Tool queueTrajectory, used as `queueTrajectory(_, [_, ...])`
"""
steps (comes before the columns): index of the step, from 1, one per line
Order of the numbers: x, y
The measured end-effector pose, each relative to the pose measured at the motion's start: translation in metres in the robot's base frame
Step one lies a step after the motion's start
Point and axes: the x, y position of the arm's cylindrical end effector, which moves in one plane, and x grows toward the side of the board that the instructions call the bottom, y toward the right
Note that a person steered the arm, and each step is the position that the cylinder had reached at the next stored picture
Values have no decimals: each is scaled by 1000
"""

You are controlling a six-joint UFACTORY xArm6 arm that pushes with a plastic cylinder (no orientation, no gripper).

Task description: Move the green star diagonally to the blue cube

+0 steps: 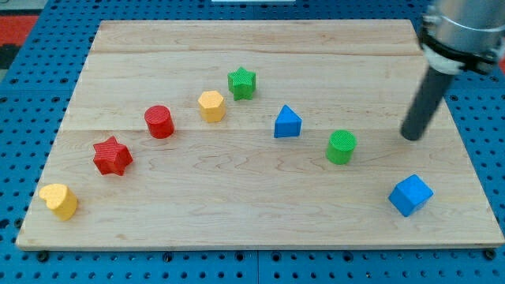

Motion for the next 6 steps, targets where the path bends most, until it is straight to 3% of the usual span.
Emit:
queueTrajectory(1, [70,22])
queueTrajectory(2, [87,21])
queueTrajectory(3, [87,-41])
queueTrajectory(4, [86,-36])
queueTrajectory(5, [22,-27])
queueTrajectory(6, [-78,-77])
